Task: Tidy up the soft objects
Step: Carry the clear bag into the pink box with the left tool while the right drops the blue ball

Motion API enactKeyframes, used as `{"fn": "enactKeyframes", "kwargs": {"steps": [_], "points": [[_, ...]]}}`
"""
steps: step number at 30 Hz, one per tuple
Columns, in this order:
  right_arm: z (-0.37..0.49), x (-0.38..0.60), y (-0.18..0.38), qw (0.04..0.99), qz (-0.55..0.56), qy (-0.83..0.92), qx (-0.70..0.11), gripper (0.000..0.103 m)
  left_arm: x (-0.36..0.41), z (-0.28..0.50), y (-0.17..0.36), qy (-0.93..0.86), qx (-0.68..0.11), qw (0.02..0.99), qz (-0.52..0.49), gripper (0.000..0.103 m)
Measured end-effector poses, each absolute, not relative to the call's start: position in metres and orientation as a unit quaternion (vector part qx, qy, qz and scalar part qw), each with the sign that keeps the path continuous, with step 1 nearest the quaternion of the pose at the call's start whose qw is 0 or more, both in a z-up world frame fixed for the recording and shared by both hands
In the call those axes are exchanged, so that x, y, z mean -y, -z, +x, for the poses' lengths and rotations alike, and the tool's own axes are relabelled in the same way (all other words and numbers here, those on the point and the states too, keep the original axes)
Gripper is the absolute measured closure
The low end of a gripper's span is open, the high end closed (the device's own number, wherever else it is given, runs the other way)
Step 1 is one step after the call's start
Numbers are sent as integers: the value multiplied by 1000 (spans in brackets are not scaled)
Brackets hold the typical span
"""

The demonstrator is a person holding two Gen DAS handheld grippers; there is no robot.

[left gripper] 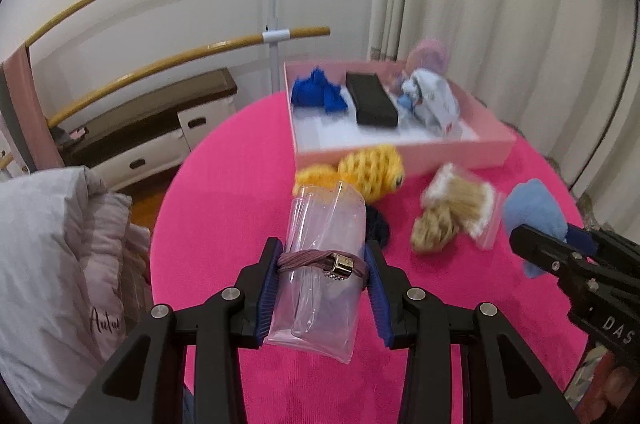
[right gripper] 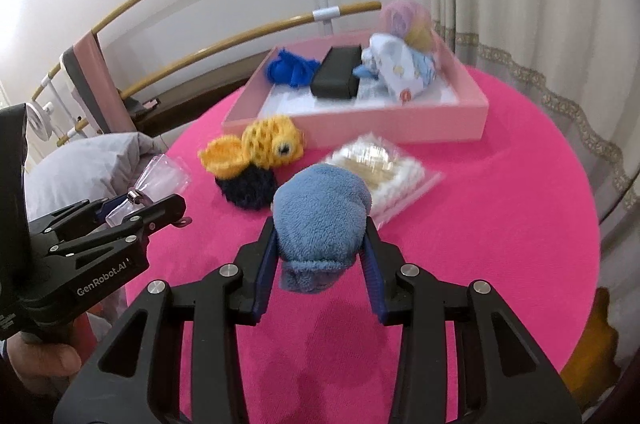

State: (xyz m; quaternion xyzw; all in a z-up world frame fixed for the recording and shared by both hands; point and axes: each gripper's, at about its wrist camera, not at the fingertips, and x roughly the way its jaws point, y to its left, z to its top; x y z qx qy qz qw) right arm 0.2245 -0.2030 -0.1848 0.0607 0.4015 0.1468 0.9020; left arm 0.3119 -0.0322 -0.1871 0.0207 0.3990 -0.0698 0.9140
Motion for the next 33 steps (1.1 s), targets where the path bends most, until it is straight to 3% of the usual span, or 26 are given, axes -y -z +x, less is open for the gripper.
{"fn": "enactKeyframes", "kwargs": {"steps": [16,33], "points": [[300,203,93,933,26,-145,-329,67,36,362,100,71,-325,943,13,66],[371,205,89,931,31,-130,-339,67,53,419,79,57,-299,953,-4,66]]}}
